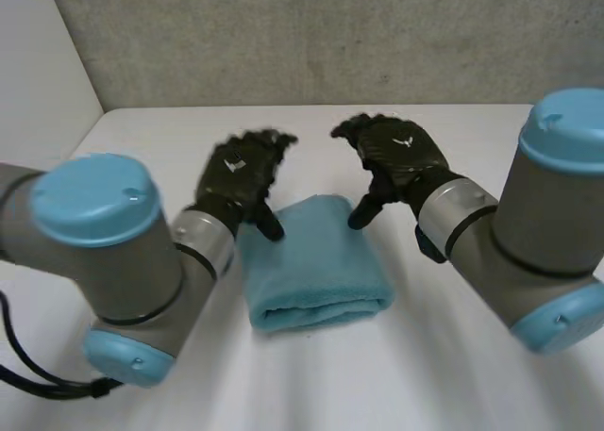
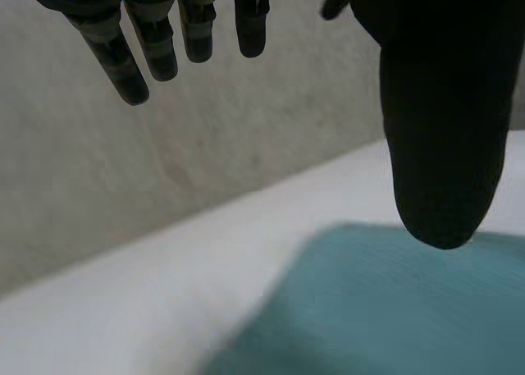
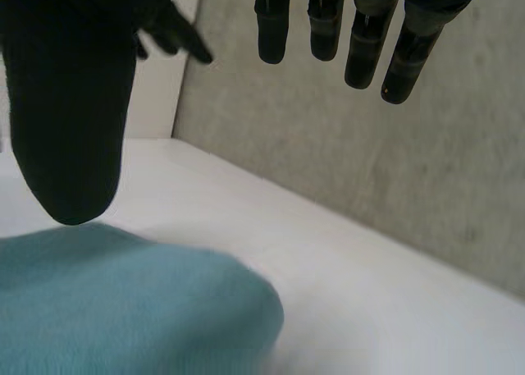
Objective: Fold the laundry
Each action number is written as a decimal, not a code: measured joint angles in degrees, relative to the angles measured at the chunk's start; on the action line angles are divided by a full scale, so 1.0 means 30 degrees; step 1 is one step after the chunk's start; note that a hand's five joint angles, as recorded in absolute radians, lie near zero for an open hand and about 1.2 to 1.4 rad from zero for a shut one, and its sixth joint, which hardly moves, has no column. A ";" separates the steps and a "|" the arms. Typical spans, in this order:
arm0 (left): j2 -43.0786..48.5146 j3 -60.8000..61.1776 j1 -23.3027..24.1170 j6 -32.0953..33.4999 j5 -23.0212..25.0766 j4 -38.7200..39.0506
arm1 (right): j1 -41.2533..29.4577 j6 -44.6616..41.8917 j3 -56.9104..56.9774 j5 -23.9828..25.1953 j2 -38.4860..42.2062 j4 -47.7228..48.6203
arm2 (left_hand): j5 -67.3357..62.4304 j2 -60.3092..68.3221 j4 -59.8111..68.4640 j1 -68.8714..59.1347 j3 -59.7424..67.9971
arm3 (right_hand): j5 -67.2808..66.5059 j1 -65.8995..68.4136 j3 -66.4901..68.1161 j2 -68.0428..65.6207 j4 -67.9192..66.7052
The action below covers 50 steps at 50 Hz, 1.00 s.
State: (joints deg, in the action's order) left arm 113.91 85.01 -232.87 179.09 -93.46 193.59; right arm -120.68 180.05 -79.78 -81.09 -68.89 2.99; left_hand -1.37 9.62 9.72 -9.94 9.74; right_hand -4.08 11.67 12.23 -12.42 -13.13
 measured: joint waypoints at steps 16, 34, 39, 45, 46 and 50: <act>0.2596 0.0190 -0.0142 -0.2367 -0.1644 -0.3640 | 0.1048 0.0194 0.4823 0.2186 0.7250 -0.5877 | 0.0000 0.0035 0.0002 0.0005 0.0000 | 0.0000 -0.0238 0.0000 0.0000 0.0000; -0.0134 -0.1257 -0.0915 -0.2199 -0.1568 -0.4706 | 0.1221 0.0049 0.5741 0.1735 0.3456 -0.4980 | 0.0000 -0.0014 -0.0047 0.0006 -0.0040 | 0.0038 -0.0369 0.0000 0.0000 0.0000; -0.2026 -0.2254 -0.1265 -0.2177 -0.1556 -0.5307 | 0.1825 0.0464 0.4931 0.0374 0.0298 -0.3676 | 0.0000 -0.0012 -0.0046 0.0005 -0.0038 | 0.0038 -0.0369 -0.0002 0.0002 0.0000; -0.5606 -0.3745 -0.3299 -0.1918 -0.0566 -0.7551 | 0.3618 0.0376 0.3399 -0.1917 -0.3813 -0.2692 | 0.0000 0.0020 -0.0017 0.0005 -0.0015 | 0.0038 -0.0369 -0.0002 0.0002 0.0000; -0.5932 -0.3831 -0.3564 -0.1858 -0.0317 -0.7787 | 0.3804 0.0305 0.3270 -0.2053 -0.4107 -0.2701 | 0.0000 0.0017 -0.0026 0.0005 -0.0020 | 0.0038 -0.0369 -0.0002 0.0002 0.0000; -0.7393 -0.4039 -0.4984 -0.1491 0.1376 -0.8903 | 0.4685 -0.0401 0.2620 -0.2500 -0.5213 -0.3103 | 0.0000 -0.0012 -0.0046 0.0005 -0.0038 | 0.0038 -0.0369 -0.0002 0.0002 0.0000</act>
State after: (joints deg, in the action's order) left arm 91.73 72.89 -247.82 174.62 -89.34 166.88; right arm -106.63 178.85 -71.92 -88.59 -84.53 -6.32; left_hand -1.37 9.59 9.59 -9.93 9.62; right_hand -3.97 10.57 12.22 -12.42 -13.13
